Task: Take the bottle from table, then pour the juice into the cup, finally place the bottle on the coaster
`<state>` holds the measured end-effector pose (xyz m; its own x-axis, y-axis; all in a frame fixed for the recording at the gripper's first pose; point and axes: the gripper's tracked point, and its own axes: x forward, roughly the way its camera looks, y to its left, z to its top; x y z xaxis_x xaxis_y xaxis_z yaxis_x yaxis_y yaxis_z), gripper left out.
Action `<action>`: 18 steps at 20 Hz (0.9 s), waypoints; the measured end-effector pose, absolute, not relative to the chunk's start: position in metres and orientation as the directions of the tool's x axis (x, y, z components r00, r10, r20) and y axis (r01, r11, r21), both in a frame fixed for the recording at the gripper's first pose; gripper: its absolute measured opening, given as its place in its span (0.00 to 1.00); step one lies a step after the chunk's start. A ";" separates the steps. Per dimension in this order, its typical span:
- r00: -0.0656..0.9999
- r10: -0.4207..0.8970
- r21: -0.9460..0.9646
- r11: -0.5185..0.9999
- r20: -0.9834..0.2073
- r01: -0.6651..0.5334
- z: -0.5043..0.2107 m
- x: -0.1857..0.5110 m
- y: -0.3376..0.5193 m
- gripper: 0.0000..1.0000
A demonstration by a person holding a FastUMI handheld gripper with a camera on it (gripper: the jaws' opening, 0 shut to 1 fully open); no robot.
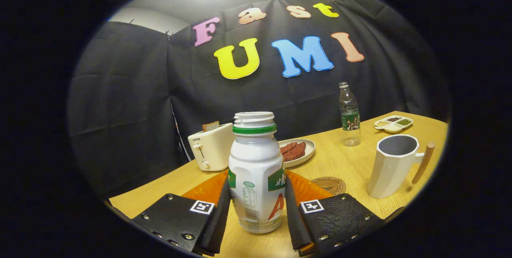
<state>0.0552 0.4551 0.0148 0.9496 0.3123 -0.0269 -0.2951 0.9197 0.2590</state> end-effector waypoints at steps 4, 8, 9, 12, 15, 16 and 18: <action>0.953 0.299 0.364 0.893 -0.038 -0.266 0.017 0.063 0.451 0.64; 0.955 0.295 0.486 0.836 -0.008 -0.254 0.025 0.064 0.444 0.64; 0.955 0.297 0.525 0.812 0.005 -0.255 0.028 0.064 0.441 0.64; 0.948 0.314 0.632 0.726 0.045 -0.270 0.033 0.067 0.436 0.64; 0.950 0.306 0.686 0.678 0.066 -0.266 0.034 0.071 0.424 0.63; 0.952 0.300 0.703 0.663 0.066 -0.258 0.033 0.071 0.421 0.63; 0.953 0.292 0.746 0.617 0.079 -0.251 0.036 0.072 0.417 0.63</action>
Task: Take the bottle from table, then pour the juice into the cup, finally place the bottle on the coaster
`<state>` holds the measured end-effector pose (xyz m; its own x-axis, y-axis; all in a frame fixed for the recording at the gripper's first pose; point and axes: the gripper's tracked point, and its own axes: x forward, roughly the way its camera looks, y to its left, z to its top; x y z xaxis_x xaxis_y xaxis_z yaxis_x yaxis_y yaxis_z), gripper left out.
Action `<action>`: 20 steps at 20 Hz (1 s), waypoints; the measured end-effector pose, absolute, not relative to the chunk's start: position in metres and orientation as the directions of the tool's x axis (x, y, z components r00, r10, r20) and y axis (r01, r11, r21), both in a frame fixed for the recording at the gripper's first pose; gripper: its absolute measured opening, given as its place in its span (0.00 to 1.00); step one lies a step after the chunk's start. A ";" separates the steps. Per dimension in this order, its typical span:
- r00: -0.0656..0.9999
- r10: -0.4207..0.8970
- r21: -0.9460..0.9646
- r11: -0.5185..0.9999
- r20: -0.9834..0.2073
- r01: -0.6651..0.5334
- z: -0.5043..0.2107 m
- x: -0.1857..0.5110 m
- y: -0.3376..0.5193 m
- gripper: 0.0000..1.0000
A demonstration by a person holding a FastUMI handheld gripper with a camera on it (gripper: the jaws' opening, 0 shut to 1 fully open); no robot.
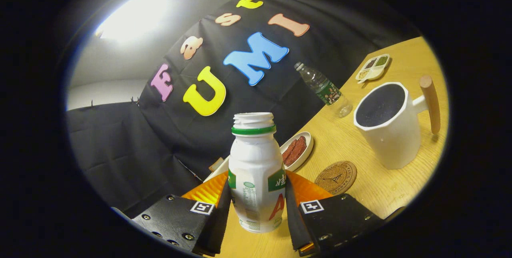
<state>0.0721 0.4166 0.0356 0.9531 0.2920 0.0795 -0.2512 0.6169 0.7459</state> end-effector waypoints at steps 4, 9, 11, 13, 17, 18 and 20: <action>0.956 0.271 0.829 0.505 0.112 -0.241 0.042 0.073 0.410 0.63; 0.960 0.251 0.876 0.427 0.122 -0.223 0.043 0.076 0.401 0.63; 0.963 0.238 0.893 0.397 0.126 -0.214 0.044 0.076 0.395 0.63; 0.965 0.225 0.909 0.362 0.132 -0.208 0.046 0.078 0.390 0.63; 0.971 0.209 0.937 0.301 0.118 -0.178 0.043 0.081 0.383 0.63; 0.971 0.206 0.942 0.286 0.118 -0.175 0.042 0.079 0.384 0.63; 0.972 0.196 0.951 0.252 0.133 -0.181 0.043 0.079 0.382 0.63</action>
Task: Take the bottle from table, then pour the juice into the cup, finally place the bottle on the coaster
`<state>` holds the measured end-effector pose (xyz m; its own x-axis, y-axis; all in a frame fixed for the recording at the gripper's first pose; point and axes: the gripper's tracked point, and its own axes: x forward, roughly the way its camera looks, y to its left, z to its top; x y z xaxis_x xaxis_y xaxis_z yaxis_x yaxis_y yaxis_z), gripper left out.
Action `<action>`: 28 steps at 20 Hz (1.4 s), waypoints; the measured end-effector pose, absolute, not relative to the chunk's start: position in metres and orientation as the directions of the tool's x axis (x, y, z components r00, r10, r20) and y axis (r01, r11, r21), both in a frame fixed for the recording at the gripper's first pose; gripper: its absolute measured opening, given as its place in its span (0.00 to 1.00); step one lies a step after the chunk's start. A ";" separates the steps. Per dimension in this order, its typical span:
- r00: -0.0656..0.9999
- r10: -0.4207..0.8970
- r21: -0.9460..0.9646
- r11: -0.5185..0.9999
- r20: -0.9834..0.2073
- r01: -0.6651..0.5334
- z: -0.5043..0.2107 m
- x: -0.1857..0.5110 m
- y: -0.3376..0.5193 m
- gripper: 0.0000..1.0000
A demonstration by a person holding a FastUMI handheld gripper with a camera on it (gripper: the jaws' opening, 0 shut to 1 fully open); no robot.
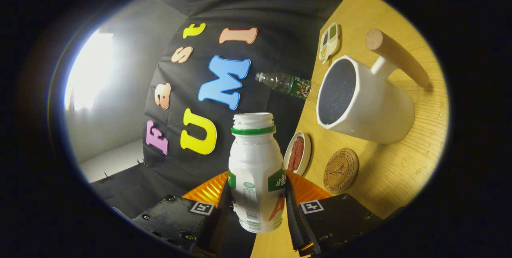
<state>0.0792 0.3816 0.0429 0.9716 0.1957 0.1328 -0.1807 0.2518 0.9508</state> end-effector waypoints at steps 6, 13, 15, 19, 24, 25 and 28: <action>0.971 0.173 0.963 0.184 0.166 -0.198 0.052 0.080 0.375 0.63; 0.973 0.150 0.978 0.089 0.173 -0.188 0.051 0.089 0.373 0.63; 0.973 0.146 0.979 0.066 0.180 -0.191 0.053 0.090 0.373 0.63; 0.974 0.129 0.982 0.010 0.186 -0.189 0.053 0.092 0.371 0.63; 0.975 0.108 0.981 -0.049 0.194 -0.190 0.054 0.093 0.368 0.63; 0.975 0.108 0.980 -0.058 0.196 -0.191 0.054 0.092 0.369 0.63; 0.973 0.104 0.976 -0.081 0.208 -0.200 0.056 0.093 0.370 0.63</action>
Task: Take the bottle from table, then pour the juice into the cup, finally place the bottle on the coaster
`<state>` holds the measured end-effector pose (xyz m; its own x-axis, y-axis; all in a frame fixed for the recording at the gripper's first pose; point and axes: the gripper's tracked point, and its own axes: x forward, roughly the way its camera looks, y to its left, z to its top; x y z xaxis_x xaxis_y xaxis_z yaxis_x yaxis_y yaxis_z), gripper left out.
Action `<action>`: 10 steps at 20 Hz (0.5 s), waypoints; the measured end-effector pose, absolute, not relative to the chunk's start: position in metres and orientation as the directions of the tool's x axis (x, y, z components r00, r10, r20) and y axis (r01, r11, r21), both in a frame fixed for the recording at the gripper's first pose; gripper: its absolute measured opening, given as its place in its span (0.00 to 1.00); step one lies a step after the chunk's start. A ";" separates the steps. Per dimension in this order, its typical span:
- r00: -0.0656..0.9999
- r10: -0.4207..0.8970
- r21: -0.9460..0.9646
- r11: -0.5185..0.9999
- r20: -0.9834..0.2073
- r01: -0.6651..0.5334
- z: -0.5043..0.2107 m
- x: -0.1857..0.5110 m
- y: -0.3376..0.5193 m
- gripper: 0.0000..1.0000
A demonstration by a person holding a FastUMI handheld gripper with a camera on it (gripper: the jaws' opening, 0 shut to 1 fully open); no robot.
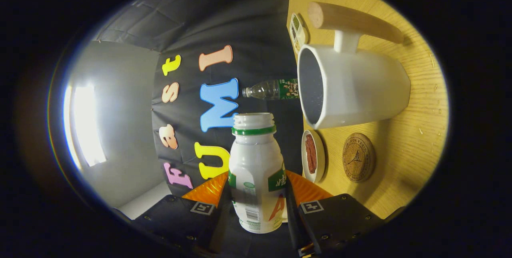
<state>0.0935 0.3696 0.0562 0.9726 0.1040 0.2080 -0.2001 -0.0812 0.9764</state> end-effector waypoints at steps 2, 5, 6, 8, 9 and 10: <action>0.972 0.097 0.974 -0.102 0.214 -0.204 0.057 0.094 0.369 0.63; 0.972 0.097 0.973 -0.108 0.215 -0.205 0.058 0.095 0.370 0.63; 0.971 0.096 0.972 -0.111 0.219 -0.208 0.059 0.095 0.371 0.63; 0.970 0.095 0.970 -0.113 0.224 -0.213 0.061 0.096 0.371 0.63; 0.970 0.095 0.971 -0.112 0.224 -0.213 0.061 0.096 0.371 0.63; 0.970 0.094 0.971 -0.110 0.223 -0.213 0.061 0.096 0.372 0.63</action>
<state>0.0963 0.3718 0.0613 0.9702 0.0939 0.2233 -0.2129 -0.1096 0.9709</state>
